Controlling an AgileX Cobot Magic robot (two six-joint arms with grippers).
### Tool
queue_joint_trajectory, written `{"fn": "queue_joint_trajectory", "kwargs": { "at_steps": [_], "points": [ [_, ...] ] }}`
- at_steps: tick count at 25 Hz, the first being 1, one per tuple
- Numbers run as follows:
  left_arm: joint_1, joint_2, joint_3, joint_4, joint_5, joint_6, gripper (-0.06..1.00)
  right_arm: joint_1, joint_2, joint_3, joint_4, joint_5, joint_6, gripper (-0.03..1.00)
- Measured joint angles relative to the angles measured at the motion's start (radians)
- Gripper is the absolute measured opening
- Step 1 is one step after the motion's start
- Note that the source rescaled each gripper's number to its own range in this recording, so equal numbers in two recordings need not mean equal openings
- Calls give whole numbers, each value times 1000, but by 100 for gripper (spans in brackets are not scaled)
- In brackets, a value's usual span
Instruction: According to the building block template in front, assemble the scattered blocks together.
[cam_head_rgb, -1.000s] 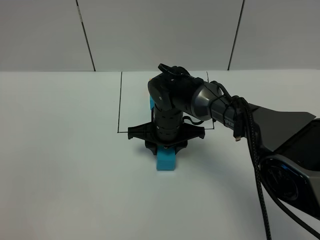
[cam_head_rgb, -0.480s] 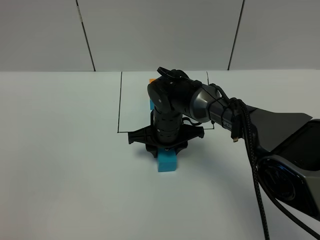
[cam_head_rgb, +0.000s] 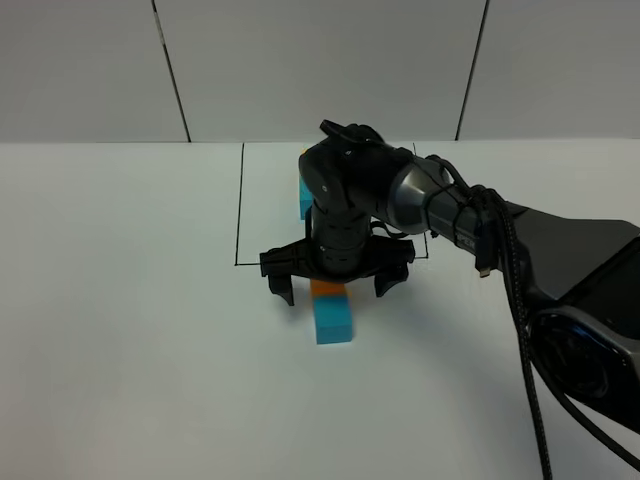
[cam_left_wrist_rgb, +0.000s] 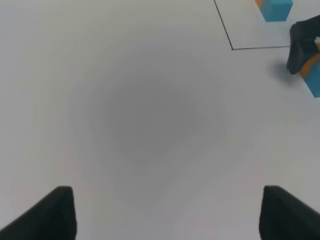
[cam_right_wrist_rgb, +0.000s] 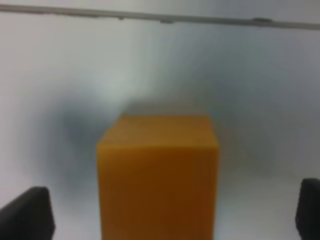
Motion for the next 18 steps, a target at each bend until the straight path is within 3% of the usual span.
{"fn": "queue_joint_trajectory", "kwargs": {
  "at_steps": [8,18],
  "points": [
    [0,0,0,0,0,0,68,-102,-68,0,4,105,-199,100],
    [0,0,0,0,0,0,68,-400,-99,0,87,84,-377,100]
  ]
}}
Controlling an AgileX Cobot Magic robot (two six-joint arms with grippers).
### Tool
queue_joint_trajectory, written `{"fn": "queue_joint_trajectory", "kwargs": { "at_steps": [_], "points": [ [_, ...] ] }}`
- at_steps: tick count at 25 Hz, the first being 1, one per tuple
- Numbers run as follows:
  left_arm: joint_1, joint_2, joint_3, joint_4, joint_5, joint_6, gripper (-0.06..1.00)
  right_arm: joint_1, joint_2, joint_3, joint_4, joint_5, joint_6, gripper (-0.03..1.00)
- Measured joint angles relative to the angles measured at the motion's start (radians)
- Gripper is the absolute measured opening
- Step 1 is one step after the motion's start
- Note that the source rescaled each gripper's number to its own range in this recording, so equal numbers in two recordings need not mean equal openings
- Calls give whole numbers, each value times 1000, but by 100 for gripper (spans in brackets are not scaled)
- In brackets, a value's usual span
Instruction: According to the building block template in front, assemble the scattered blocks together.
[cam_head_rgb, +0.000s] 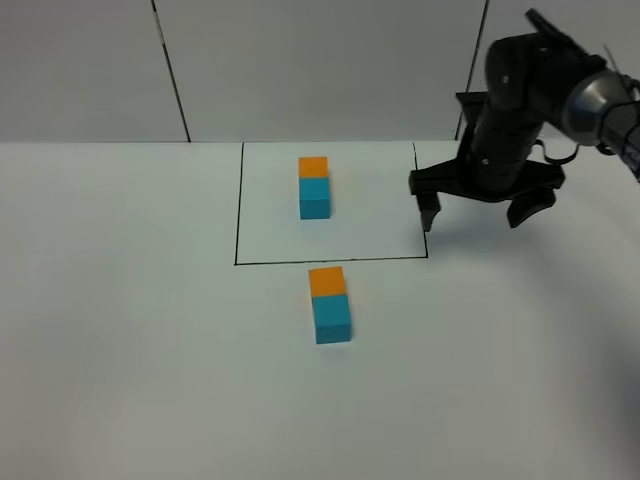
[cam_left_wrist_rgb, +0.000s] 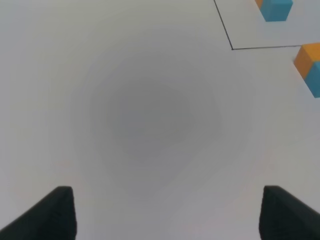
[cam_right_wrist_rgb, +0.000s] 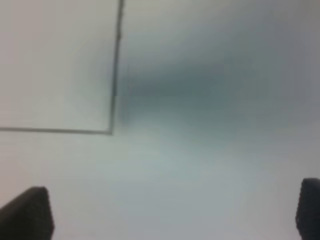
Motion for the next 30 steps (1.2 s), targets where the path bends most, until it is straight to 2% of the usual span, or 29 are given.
{"fn": "queue_joint_trajectory", "kwargs": {
  "at_steps": [8,12,17,24,30],
  "points": [
    [0,0,0,0,0,-2,68,-151,-58,0,14,24,-130,100],
    [0,0,0,0,0,-2,68,-204,-100,55,15,34,-200,100],
    [0,0,0,0,0,-1,68,-225,-215,207,-6,-16,-229,100],
    [0,0,0,0,0,-1,68,-230,-489,497,-68,-119,-234,100],
    [0,0,0,0,0,-1,68,-230,-816,774,-116,-126,-228,100]
  ]
}}
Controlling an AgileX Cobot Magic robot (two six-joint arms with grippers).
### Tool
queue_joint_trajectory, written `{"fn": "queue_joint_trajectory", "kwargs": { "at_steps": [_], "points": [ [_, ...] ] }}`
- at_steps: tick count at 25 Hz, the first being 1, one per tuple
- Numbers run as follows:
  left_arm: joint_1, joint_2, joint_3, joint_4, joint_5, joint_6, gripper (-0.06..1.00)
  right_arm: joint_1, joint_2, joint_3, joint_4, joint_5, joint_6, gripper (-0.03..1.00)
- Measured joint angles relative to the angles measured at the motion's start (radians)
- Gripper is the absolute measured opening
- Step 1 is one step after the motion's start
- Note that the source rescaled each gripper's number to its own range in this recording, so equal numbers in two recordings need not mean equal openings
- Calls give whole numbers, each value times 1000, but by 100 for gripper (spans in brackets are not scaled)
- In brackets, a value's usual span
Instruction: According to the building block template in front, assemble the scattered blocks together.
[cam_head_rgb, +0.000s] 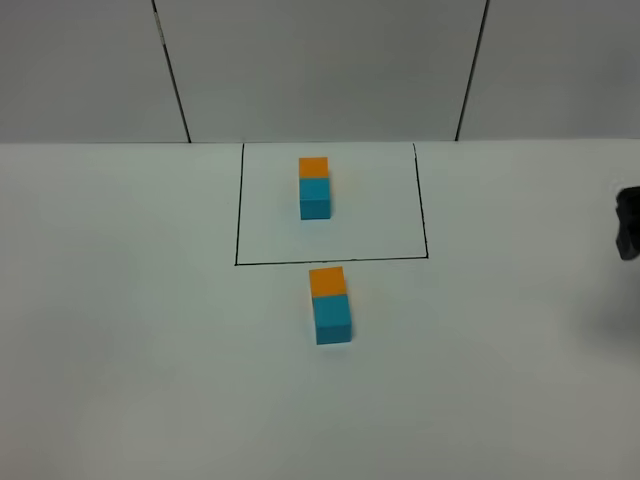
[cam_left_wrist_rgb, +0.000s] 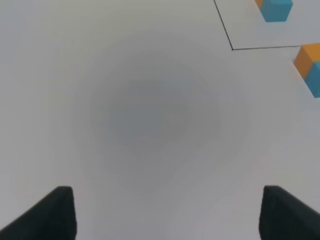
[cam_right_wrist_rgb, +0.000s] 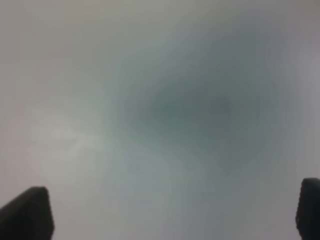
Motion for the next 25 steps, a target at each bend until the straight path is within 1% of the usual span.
{"fn": "queue_joint_trajectory", "kwargs": {
  "at_steps": [5,9,15,20,25],
  "points": [
    [0,0,0,0,0,0,68,0,-272,203,-52,18,53,100],
    [0,0,0,0,0,0,68,-2,-480,323,-53,30,63,100],
    [0,0,0,0,0,1,68,-3,-761,464,-4,57,80,100],
    [0,0,0,0,0,0,68,-3,-994,576,18,52,81,100],
    [0,0,0,0,0,1,68,-3,-1187,654,40,33,80,100]
  ]
}}
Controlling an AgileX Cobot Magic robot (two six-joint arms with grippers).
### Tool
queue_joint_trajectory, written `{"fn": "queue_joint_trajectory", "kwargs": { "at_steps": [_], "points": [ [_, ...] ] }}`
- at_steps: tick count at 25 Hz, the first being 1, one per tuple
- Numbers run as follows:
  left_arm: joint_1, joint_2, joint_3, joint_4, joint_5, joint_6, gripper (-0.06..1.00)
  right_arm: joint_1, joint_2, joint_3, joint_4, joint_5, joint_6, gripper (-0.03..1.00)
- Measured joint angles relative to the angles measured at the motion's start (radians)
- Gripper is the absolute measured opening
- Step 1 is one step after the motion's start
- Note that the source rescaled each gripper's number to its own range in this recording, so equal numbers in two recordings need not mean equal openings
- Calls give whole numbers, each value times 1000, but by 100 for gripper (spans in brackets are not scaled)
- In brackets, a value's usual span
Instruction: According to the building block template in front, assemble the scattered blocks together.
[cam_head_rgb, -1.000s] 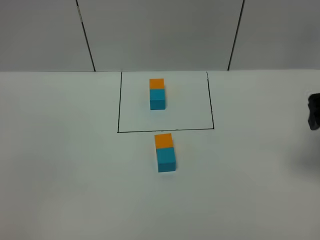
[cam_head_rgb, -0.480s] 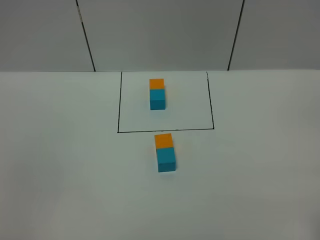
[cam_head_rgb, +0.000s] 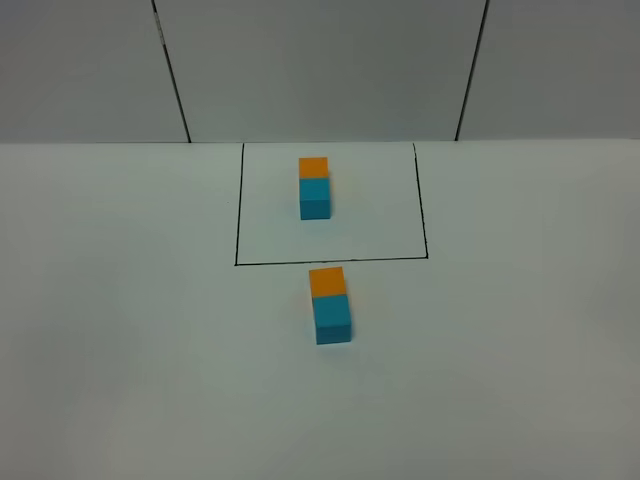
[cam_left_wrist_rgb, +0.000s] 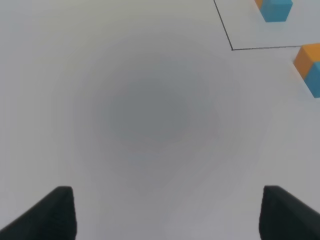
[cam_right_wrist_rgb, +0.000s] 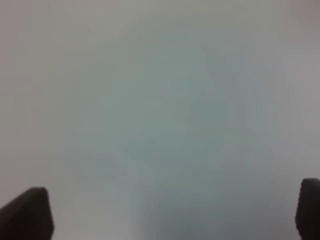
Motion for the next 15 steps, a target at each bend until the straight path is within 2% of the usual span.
{"fn": "queue_joint_trajectory", "kwargs": {
  "at_steps": [8,15],
  "points": [
    [0,0,0,0,0,-1,68,0,-203,68,31,-1,-52,100],
    [0,0,0,0,0,-1,68,0,-272,68,37,-2,-67,93]
  ]
}}
